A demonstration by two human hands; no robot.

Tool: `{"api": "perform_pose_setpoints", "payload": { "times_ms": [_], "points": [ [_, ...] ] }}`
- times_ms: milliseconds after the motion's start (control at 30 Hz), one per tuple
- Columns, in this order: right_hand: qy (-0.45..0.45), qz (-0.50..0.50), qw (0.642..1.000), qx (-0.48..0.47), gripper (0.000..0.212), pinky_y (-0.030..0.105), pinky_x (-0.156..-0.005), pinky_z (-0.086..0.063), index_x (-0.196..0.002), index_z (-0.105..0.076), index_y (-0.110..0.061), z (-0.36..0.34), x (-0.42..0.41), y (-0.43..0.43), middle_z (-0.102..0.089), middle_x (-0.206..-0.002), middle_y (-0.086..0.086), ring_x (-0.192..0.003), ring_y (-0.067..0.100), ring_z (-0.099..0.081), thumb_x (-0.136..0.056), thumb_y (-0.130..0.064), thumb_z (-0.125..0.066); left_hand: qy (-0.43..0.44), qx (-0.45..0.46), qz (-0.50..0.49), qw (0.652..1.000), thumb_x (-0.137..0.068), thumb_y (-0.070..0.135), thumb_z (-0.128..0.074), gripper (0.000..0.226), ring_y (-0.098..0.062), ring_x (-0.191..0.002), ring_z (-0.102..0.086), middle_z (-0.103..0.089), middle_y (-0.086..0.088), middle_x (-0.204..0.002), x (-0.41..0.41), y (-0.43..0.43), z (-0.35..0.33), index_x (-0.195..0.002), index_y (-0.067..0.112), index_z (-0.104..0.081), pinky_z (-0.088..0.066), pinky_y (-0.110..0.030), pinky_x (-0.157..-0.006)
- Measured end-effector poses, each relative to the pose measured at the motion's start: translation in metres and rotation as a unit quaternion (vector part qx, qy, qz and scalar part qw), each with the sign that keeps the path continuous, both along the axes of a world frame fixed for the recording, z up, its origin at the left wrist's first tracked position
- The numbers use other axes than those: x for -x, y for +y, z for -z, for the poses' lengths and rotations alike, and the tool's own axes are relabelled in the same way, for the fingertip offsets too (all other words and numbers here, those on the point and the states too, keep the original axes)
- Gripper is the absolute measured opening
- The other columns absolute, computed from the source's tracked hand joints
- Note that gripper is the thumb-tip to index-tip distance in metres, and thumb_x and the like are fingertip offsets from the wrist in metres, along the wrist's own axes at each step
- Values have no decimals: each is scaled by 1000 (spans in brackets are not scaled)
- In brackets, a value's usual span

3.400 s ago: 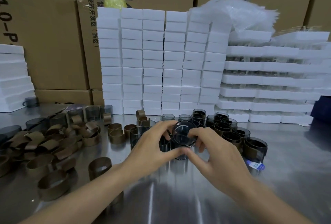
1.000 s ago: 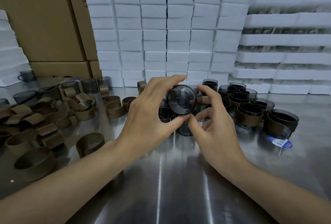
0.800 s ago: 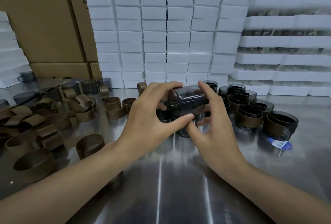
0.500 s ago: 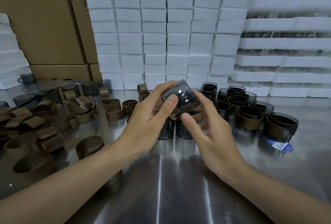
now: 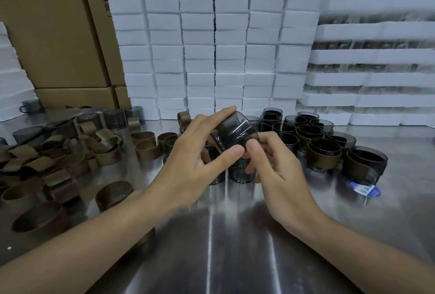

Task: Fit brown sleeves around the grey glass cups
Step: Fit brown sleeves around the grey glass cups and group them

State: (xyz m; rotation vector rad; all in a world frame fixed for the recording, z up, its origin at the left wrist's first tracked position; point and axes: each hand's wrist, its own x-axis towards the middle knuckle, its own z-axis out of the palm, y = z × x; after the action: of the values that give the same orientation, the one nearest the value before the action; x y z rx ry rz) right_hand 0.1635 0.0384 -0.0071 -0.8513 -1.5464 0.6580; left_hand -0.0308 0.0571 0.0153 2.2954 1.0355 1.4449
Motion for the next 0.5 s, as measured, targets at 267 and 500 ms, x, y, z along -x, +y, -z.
{"api": "perform_pose_setpoints", "payload": {
  "times_ms": [267, 500],
  "points": [
    [-27, 2, 999, -40, 18, 44, -71, -56, -102, -60, -32, 2, 3, -3, -66, -91, -4, -78, 21, -63, -101, -50, -57, -51, -25, 6, 998, -117, 51, -32, 44, -5, -107, -69, -73, 18, -121, 2, 3, 2, -154, 43, -55, -50, -20, -91],
    [-1, 15, 999, -47, 10, 33, -60, -51, -100, -59, -39, 2, 2, 1, -68, -90, 0, -72, 23, -63, -105, -47, -55, -36, 1, 35, 999, -100, 50, -68, 61, -19, -102, -72, -73, 19, -127, 5, -5, -3, -157, 48, -46, -55, -24, -77]
  ]
}}
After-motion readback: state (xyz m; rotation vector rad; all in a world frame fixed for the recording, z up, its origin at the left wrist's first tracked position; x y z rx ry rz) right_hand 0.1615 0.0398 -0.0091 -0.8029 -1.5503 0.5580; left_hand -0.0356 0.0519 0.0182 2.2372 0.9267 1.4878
